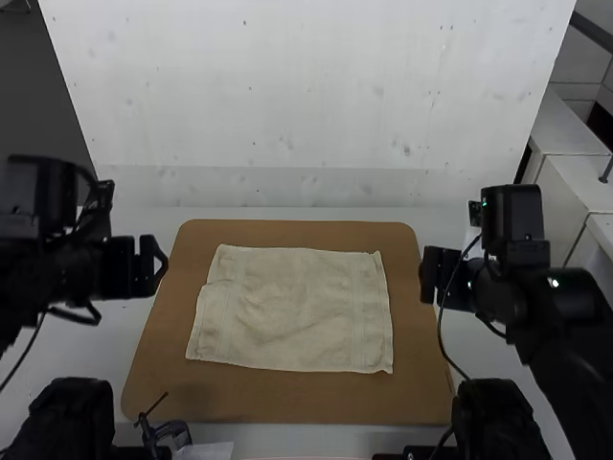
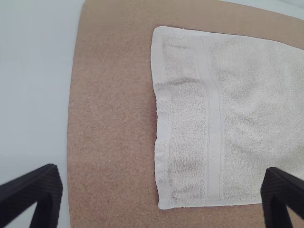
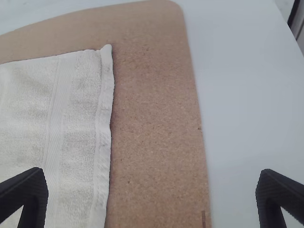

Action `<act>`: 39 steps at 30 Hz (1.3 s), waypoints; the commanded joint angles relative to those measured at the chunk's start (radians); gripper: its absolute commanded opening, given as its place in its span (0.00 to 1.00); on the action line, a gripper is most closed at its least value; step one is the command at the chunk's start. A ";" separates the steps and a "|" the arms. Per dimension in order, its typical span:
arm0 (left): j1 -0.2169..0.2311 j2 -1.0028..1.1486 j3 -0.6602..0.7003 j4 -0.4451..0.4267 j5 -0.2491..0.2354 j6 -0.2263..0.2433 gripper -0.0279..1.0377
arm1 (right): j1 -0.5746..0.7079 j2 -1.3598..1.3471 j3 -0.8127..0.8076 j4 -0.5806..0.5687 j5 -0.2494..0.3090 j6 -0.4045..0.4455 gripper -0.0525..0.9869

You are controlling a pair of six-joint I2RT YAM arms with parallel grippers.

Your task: Fold the towel.

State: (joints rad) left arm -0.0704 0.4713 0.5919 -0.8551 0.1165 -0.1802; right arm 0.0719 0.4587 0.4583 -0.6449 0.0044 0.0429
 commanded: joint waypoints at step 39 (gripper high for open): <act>-0.017 1.081 0.329 0.383 -0.144 0.082 0.95 | 0.227 1.670 0.792 0.228 0.092 0.207 0.64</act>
State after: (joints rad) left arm -0.1051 1.4803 0.8715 -0.4797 -0.0299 -0.1123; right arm 0.2668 2.0922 1.2350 -0.3981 0.0818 0.2321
